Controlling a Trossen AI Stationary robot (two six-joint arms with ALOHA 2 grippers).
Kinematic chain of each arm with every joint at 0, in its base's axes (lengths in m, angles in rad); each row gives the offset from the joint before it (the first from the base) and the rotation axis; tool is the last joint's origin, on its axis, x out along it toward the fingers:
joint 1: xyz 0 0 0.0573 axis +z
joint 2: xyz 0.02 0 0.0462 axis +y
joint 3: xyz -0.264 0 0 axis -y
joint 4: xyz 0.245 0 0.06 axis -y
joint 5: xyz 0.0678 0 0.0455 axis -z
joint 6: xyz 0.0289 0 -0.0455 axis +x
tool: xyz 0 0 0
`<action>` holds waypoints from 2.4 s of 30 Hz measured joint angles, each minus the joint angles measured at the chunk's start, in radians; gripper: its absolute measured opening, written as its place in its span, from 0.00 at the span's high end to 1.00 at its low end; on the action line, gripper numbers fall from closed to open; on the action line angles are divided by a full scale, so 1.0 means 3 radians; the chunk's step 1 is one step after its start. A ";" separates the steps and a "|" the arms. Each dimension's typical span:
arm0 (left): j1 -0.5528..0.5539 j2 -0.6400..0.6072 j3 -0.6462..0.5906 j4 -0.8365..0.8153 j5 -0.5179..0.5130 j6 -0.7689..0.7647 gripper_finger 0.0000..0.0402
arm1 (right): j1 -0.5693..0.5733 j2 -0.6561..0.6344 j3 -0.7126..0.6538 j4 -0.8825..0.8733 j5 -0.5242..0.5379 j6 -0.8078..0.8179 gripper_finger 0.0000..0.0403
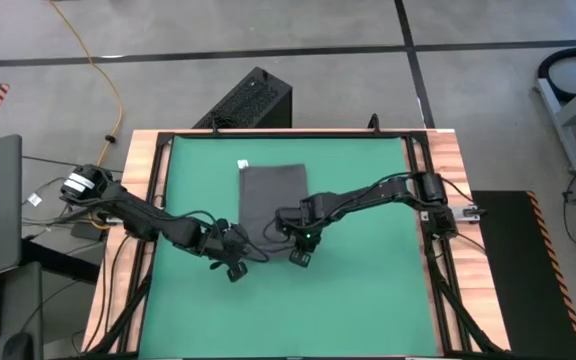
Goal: Roll towel
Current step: Roll the microfiber towel
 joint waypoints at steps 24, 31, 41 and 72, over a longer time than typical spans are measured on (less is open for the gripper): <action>0.0818 0.0028 -0.0474 0.0653 0.0256 0.0315 1.00 | -0.0432 -0.0001 -0.0523 0.0389 -0.0216 -0.0194 0.96; 0.1022 0.0041 -0.0723 0.1033 0.0467 0.0270 1.00 | -0.0491 -0.0003 -0.0524 0.0383 -0.0171 -0.0242 0.94; 0.1052 0.0045 -0.0730 0.0995 0.0573 0.0431 1.00 | -0.0547 -0.0243 -0.0535 0.0230 -0.0003 -0.0451 0.82; 0.1050 0.0050 -0.0736 0.1002 0.0559 0.0487 0.99 | 0.0171 -0.0995 -0.0791 0.0907 0.0565 -0.1361 0.98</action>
